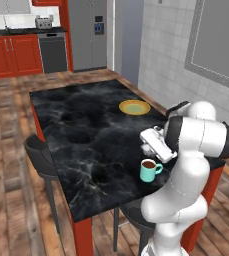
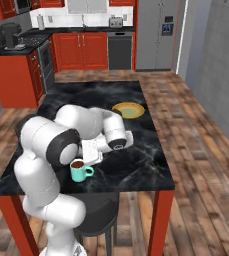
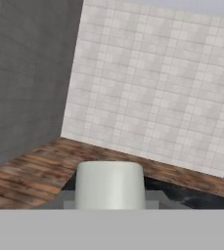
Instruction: Pick up the marshmallow and place it in the cup of hot chocolate on the dining counter.
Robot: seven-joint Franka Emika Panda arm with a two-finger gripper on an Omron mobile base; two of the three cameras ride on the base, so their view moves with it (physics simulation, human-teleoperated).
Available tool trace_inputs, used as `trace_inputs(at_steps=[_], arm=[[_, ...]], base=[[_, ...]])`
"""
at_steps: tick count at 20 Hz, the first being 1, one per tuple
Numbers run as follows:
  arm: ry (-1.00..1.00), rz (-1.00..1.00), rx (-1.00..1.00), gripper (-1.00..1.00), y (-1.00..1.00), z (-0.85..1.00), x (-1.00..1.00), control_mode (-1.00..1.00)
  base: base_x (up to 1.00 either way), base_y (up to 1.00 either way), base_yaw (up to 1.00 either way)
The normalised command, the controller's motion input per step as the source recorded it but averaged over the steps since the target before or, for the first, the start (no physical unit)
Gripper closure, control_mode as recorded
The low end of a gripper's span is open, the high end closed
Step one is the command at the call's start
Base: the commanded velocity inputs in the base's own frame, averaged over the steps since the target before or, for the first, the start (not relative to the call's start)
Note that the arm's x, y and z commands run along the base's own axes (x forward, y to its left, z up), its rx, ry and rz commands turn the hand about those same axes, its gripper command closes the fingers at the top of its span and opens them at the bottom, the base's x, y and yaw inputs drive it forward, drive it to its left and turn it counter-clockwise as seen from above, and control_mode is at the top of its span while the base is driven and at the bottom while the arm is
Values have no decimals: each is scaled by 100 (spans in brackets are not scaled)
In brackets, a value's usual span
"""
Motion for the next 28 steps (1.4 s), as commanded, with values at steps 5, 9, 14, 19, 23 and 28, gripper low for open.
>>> trace_inputs(at_steps=[5, 9, 14, 19, 23, 28], arm=[[-7, -5, 1, 100, 0, 30, -55, -100], [0, -10, 1, 100, 0, 6, -40, -100], [1, -7, 0, 100, 0, 0, -34, -100], [8, -1, 0, 100, 0, 0, 4, -100], [7, 0, 0, 100, 0, 0, 8, -100], [6, 0, 0, 100, -2, -8, 1, -100]], base=[[0, 0, 0], [0, 0, 0], [0, 0, 0], [0, 0, 0], [0, 0, 0], [0, 0, 0]])
